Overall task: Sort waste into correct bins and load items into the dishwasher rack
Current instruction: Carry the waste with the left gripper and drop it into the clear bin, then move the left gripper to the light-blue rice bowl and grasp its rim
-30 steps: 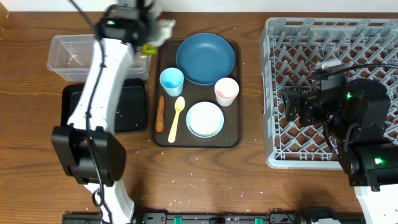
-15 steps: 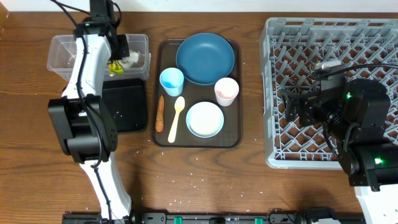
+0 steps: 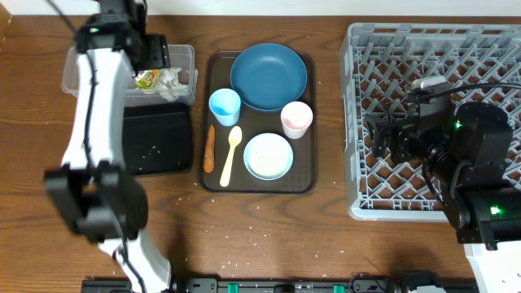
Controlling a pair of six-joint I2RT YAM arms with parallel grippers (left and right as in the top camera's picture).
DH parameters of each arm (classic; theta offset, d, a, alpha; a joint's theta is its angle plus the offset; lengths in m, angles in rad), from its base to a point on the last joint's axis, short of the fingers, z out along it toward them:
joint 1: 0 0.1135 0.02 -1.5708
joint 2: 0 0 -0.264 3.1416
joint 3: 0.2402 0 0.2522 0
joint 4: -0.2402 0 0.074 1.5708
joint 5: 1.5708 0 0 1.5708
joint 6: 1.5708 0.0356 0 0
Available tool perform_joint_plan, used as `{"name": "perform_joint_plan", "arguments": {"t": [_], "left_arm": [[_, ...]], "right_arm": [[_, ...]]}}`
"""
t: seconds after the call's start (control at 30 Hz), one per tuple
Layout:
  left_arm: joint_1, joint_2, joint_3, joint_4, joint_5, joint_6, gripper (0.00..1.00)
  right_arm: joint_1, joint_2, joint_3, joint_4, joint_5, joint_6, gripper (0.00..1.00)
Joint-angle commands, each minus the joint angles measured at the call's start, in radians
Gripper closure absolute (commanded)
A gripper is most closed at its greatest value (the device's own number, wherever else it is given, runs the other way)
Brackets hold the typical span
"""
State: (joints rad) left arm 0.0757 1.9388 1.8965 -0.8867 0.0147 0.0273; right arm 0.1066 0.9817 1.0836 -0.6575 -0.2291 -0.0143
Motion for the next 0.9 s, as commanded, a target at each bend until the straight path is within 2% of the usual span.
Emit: {"name": "perform_joint_plan", "arguments": {"t": [0.0, 0.27, 0.57, 0.87], "left_arm": [[-0.021, -0.084, 0.008, -0.06, 0.212, 0.01, 0.21], [-0.152, -0.085, -0.035, -0.205, 0.262, 0.005, 0.22], [-0.3, -0.029, -0.131, -0.11, 0.254, 0.006, 0.27], [-0.351, 0.109, -0.158, -0.065, 0.254, 0.006, 0.36]], "right_arm": [[-0.011, 0.0, 0.016, 0.003, -0.015, -0.001, 0.01], [-0.012, 0.0, 0.016, -0.026, -0.015, -0.001, 0.01], [-0.012, 0.0, 0.016, -0.067, -0.015, -0.001, 0.01], [-0.012, 0.0, 0.016, -0.078, -0.015, -0.001, 0.01]]}}
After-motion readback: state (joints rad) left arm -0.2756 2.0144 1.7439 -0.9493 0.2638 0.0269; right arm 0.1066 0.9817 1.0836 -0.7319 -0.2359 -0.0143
